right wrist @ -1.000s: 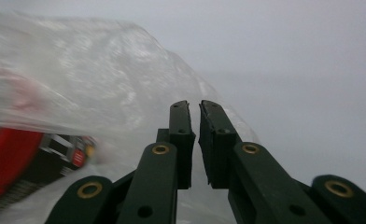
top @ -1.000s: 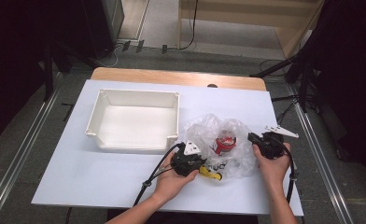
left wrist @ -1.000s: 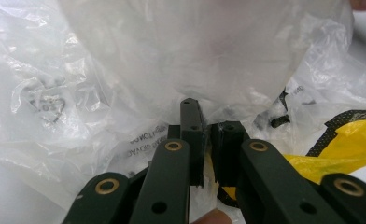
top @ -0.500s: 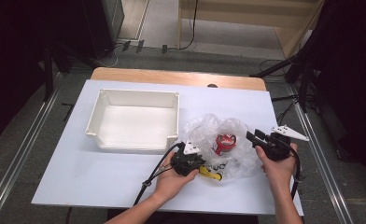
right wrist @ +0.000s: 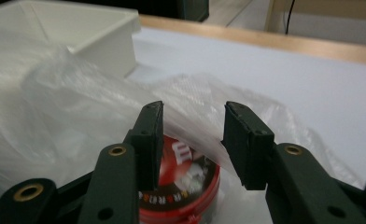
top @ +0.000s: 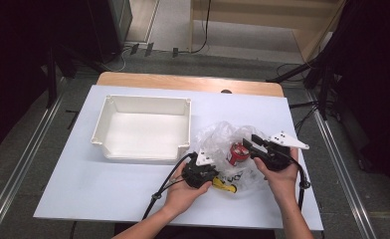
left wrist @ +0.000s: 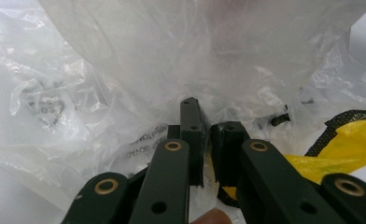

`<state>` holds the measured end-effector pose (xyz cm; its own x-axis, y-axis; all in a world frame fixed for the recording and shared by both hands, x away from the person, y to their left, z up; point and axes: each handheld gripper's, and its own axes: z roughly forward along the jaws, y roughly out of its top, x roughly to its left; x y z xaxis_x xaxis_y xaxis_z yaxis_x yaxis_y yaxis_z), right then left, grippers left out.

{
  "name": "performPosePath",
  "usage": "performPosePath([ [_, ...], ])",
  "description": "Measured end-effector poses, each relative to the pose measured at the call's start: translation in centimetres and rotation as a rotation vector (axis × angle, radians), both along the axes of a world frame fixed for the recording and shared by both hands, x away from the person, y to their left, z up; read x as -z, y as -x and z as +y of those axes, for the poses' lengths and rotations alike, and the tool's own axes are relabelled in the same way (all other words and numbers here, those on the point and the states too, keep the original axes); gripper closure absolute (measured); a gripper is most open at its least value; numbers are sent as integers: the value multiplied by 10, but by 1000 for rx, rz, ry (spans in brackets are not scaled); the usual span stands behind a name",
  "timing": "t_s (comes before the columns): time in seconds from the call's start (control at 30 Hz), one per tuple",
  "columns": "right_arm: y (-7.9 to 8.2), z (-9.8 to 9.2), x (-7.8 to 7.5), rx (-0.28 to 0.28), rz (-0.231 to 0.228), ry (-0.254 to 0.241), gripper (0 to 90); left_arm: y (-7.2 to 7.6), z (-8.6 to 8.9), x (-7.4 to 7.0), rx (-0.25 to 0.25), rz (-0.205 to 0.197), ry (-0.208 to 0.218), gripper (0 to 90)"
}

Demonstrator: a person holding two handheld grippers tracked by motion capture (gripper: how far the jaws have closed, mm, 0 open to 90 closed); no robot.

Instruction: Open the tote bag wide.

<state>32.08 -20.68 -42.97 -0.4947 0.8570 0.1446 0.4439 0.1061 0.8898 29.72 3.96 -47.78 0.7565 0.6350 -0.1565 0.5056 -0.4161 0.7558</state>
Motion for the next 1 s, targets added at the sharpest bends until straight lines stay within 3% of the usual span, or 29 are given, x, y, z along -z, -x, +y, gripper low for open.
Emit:
performPosePath([
  [0.07, -3, 2, 7, 0, 18, 25, 671, 0, 0, 0, 0, 0, -2, 862],
  [0.1, -4, 2, 9, 4, 14, 11, 714, 0, 0, 0, 1, 0, -2, 862],
  [0.13, -4, 1, 10, 17, 15, -7, 776, 0, 0, 0, 1, 0, -2, 861],
  [0.23, -6, -3, 11, 85, 16, 9, 896, 1, 0, 0, 4, -1, -5, 861],
  [0.4, -12, -15, 27, 171, 67, 29, 900, 1, -1, 0, 4, 1, 0, 862],
  [0.47, -17, -20, 38, 200, 113, 42, 900, 1, 0, 0, 6, 2, -3, 863],
  [0.6, -26, -26, 57, 223, 249, 68, 900, 0, 0, 0, 7, 6, -2, 863],
  [0.7, -28, -31, 59, 229, 272, 43, 900, 0, 0, 0, 5, 7, 1, 864],
  [0.87, -26, -36, 57, 234, 268, 26, 874, -1, 1, 0, -1, 16, 10, 860],
  [0.93, -22, -38, 51, 226, 220, -4, 726, -1, 2, 0, 0, 16, 14, 856],
  [1.0, -14, -40, 40, 223, 164, -19, 669, 0, 2, 0, 1, 12, 17, 844],
])
